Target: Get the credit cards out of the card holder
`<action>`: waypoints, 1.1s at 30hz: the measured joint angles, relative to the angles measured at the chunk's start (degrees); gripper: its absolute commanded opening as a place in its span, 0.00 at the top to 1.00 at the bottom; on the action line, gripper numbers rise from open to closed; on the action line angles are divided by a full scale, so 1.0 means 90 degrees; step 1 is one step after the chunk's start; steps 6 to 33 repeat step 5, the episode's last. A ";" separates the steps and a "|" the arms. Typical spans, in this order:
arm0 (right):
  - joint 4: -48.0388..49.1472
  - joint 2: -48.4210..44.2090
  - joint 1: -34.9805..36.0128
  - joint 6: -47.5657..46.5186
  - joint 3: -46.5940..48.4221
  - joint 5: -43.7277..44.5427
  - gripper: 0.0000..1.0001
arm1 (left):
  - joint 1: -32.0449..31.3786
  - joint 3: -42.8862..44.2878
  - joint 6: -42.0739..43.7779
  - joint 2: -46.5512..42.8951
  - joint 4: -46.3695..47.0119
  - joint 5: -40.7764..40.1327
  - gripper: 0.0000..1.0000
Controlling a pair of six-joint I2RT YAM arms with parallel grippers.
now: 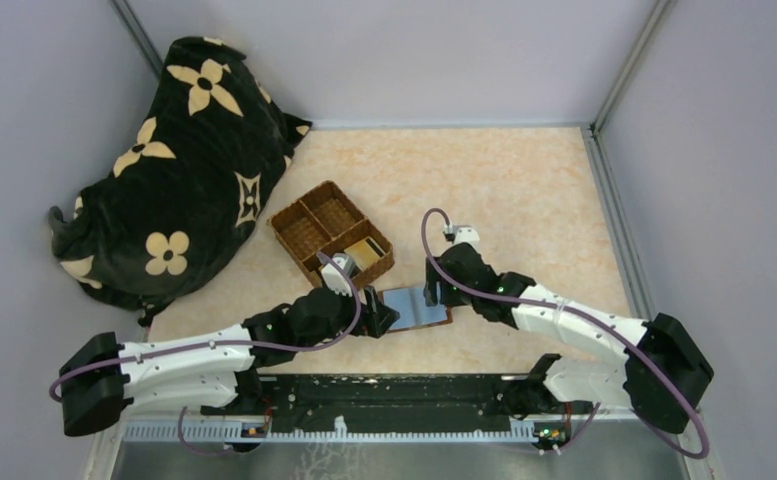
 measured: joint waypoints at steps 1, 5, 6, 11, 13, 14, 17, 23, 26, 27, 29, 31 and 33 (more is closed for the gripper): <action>0.0002 0.0000 0.0000 0.0002 -0.0015 -0.0002 0.30 | 0.0000 -0.0002 0.0000 0.0000 0.0000 -0.0002 0.01; 0.0012 0.0000 0.0000 0.0002 -0.0017 -0.0036 0.31 | 0.0000 -0.0010 0.0002 0.0000 -0.0002 -0.0029 0.01; 0.0012 0.0000 0.0000 0.0002 -0.0017 -0.0036 0.31 | 0.0000 -0.0010 0.0002 0.0000 -0.0002 -0.0029 0.01; 0.0012 0.0000 0.0000 0.0002 -0.0017 -0.0036 0.31 | 0.0000 -0.0010 0.0002 0.0000 -0.0002 -0.0029 0.01; 0.0012 0.0000 0.0000 0.0002 -0.0017 -0.0036 0.31 | 0.0000 -0.0010 0.0002 0.0000 -0.0002 -0.0029 0.01; 0.0012 0.0000 0.0000 0.0002 -0.0017 -0.0036 0.31 | 0.0000 -0.0010 0.0002 0.0000 -0.0002 -0.0029 0.01; 0.0012 0.0000 0.0000 0.0002 -0.0017 -0.0036 0.31 | 0.0000 -0.0010 0.0002 0.0000 -0.0002 -0.0029 0.01; 0.0012 0.0000 0.0000 0.0002 -0.0017 -0.0036 0.31 | 0.0000 -0.0010 0.0002 0.0000 -0.0002 -0.0029 0.01; 0.0012 0.0000 0.0000 0.0002 -0.0017 -0.0036 0.31 | 0.0000 -0.0010 0.0002 0.0000 -0.0002 -0.0029 0.01; 0.0012 0.0000 0.0000 0.0002 -0.0017 -0.0036 0.31 | 0.0000 -0.0010 0.0002 0.0000 -0.0002 -0.0029 0.01; 0.0012 0.0000 0.0000 0.0002 -0.0017 -0.0036 0.31 | 0.0000 -0.0010 0.0002 0.0000 -0.0002 -0.0029 0.01; 0.0012 0.0000 0.0000 0.0002 -0.0017 -0.0036 0.31 | 0.0000 -0.0010 0.0002 0.0000 -0.0002 -0.0029 0.01; 0.0012 0.0000 0.0000 0.0002 -0.0017 -0.0036 0.31 | 0.0000 -0.0010 0.0002 0.0000 -0.0002 -0.0029 0.01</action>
